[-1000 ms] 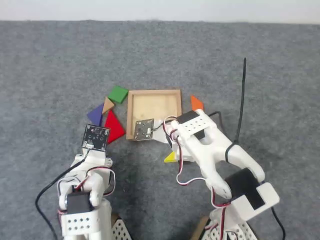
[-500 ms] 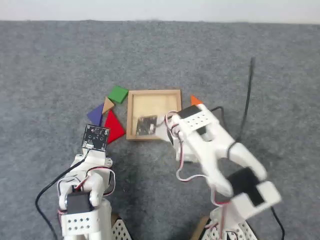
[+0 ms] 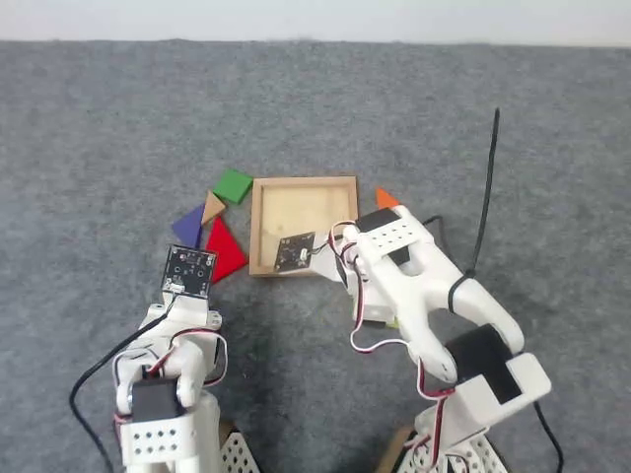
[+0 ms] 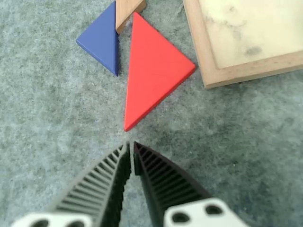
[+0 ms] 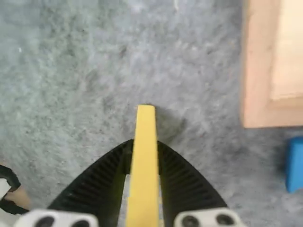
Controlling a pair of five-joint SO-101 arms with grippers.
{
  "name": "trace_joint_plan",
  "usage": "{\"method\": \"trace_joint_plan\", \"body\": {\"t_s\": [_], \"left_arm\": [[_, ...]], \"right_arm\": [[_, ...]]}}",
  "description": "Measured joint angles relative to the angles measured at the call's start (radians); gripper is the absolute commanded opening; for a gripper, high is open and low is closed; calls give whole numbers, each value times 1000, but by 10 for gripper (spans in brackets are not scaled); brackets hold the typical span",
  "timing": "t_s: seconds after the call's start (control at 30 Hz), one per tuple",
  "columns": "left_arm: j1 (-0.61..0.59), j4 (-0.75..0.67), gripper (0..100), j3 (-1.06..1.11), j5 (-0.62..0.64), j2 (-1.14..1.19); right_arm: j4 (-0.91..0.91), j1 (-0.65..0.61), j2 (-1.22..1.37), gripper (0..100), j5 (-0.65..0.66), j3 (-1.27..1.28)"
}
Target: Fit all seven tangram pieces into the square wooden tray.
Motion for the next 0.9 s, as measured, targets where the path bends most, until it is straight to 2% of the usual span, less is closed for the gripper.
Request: {"method": "trace_joint_plan", "body": {"t_s": [0.13, 0.37, 0.5, 0.63, 0.77, 0.9], "left_arm": [[0, 0, 13, 0, 0, 0], [0, 0, 13, 0, 0, 0], [0, 0, 13, 0, 0, 0], [0, 0, 13, 0, 0, 0], [0, 0, 13, 0, 0, 0], [0, 0, 13, 0, 0, 0]], "right_arm": [[0, -2, -49, 7, -72, 0], [61, 0, -336, 7, -239, 0], [-6, -2, -474, 7, -453, 0], [-138, -44, -482, 7, -724, 0], [-316, -52, -373, 7, -945, -23], [-460, -58, -199, 7, -1069, -71]]}}
